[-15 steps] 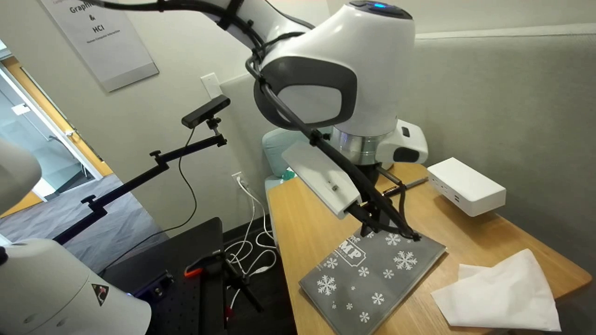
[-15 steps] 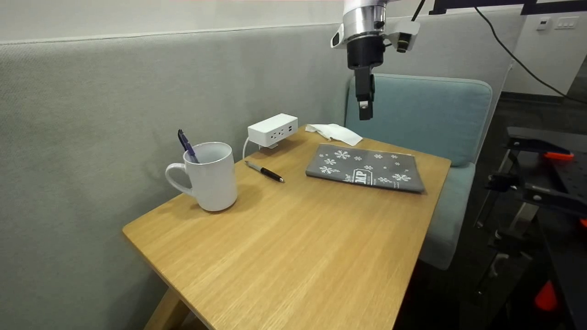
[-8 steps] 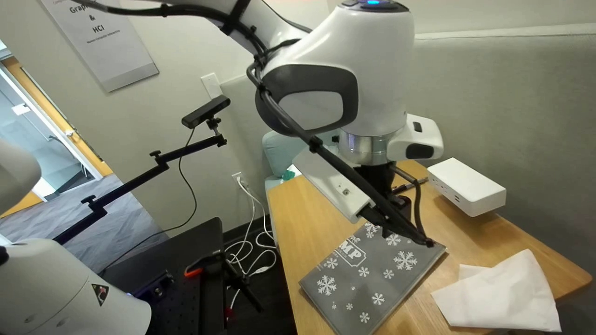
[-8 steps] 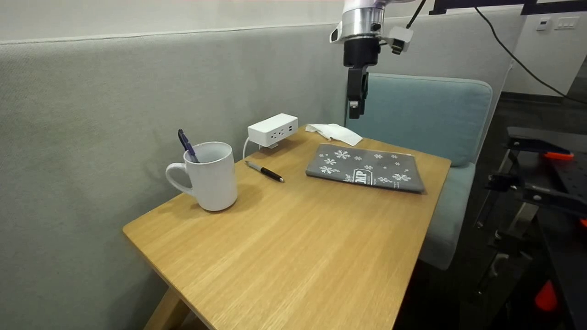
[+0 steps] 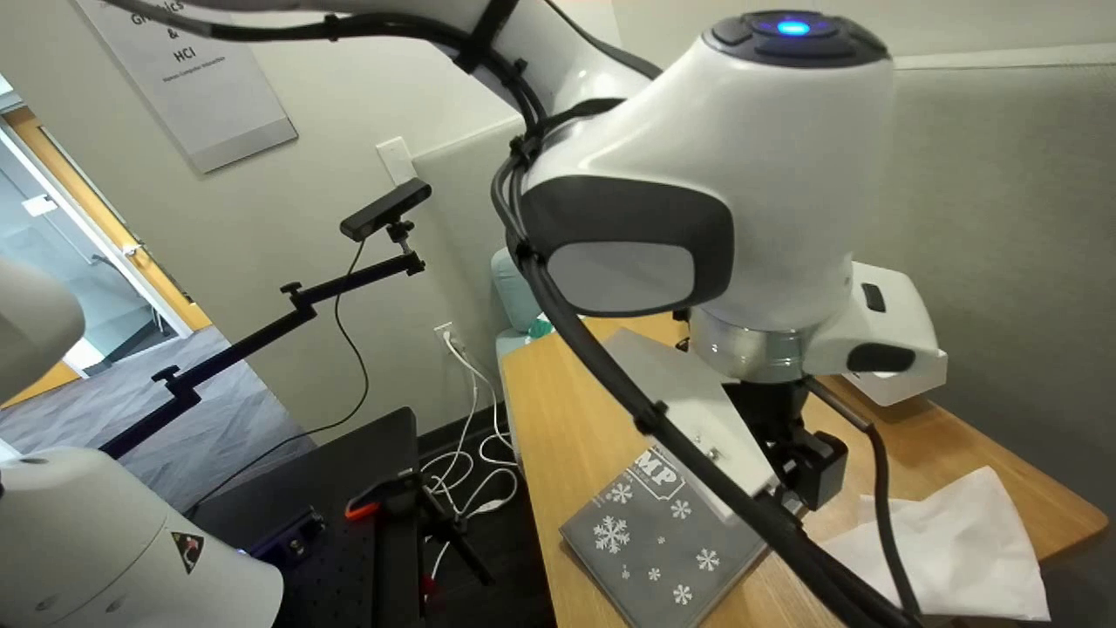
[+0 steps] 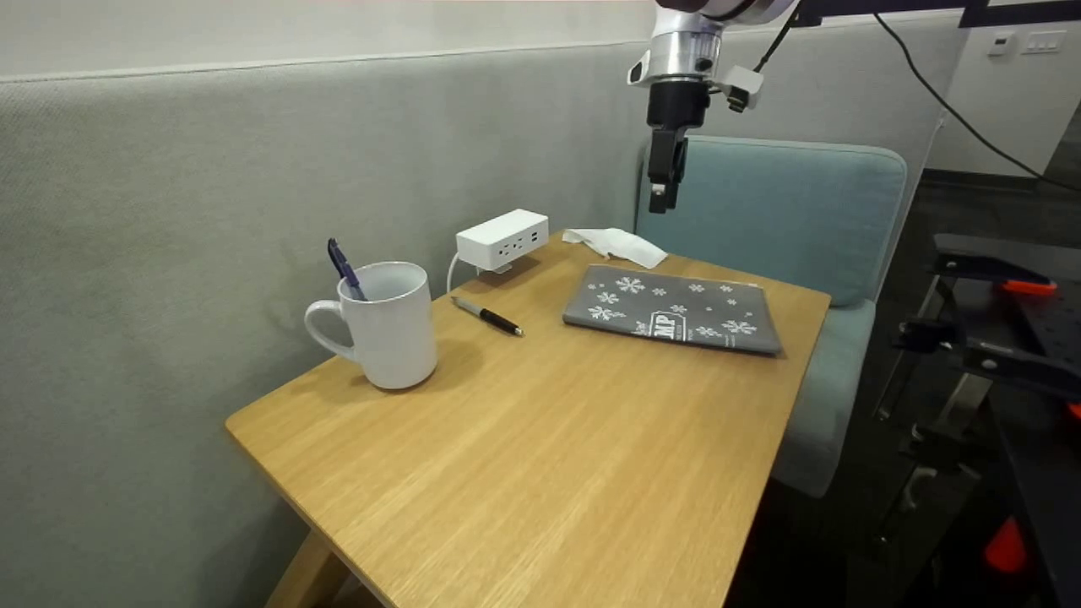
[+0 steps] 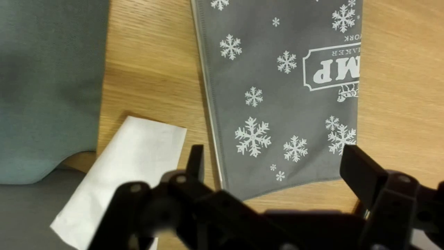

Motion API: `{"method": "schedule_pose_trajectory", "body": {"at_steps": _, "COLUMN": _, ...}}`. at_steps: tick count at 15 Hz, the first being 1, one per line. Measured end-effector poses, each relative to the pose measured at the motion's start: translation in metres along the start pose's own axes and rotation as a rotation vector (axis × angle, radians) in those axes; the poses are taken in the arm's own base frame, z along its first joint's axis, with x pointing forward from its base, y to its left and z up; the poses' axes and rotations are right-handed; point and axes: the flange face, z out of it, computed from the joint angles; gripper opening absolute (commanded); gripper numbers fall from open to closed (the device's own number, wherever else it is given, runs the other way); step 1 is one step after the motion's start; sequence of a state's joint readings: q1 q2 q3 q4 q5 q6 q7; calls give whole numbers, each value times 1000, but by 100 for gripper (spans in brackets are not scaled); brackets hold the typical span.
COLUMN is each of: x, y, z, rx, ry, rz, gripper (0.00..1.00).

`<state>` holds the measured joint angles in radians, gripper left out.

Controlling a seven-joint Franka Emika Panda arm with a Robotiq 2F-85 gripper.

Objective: Pick up one pen from the table and put it in the white cup. Open the grey object on the table.

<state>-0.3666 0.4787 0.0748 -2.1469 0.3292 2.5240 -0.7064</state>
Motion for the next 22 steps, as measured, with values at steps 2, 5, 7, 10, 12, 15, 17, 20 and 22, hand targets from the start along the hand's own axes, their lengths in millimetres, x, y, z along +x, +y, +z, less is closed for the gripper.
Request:
{"method": "schedule_pose_trajectory", "body": {"at_steps": 2, "x": -3, "y": 15, "z": 6, "rx": 15, "ry": 2, "rz": -5, "gripper": 100}}
{"method": "schedule_pose_trajectory", "body": {"at_steps": 5, "x": -4, "y": 29, "z": 21, "rx": 61, "ry": 7, "rz": -17, "gripper": 100}}
{"method": "schedule_pose_trajectory", "body": {"at_steps": 7, "x": -3, "y": 36, "z": 31, "rx": 106, "ry": 14, "rz": -26, "gripper": 100}}
{"method": "schedule_pose_trajectory", "body": {"at_steps": 10, "x": 1, "y": 45, "z": 46, "rx": 161, "ry": 30, "rz": -31, "gripper": 100}}
{"method": "schedule_pose_trajectory", "body": {"at_steps": 12, "x": 5, "y": 51, "z": 54, "rx": 190, "ry": 41, "rz": -39, "gripper": 100}}
{"method": "schedule_pose_trajectory", "body": {"at_steps": 15, "x": 12, "y": 58, "z": 64, "rx": 232, "ry": 47, "rz": -59, "gripper": 100}}
{"method": "schedule_pose_trajectory", "body": {"at_steps": 17, "x": 17, "y": 62, "z": 70, "rx": 251, "ry": 49, "rz": -76, "gripper": 100}}
{"method": "schedule_pose_trajectory", "body": {"at_steps": 20, "x": 24, "y": 65, "z": 78, "rx": 260, "ry": 56, "rz": -101, "gripper": 100}}
{"method": "schedule_pose_trajectory", "body": {"at_steps": 22, "x": 30, "y": 64, "z": 83, "rx": 265, "ry": 61, "rz": -114, "gripper": 100}}
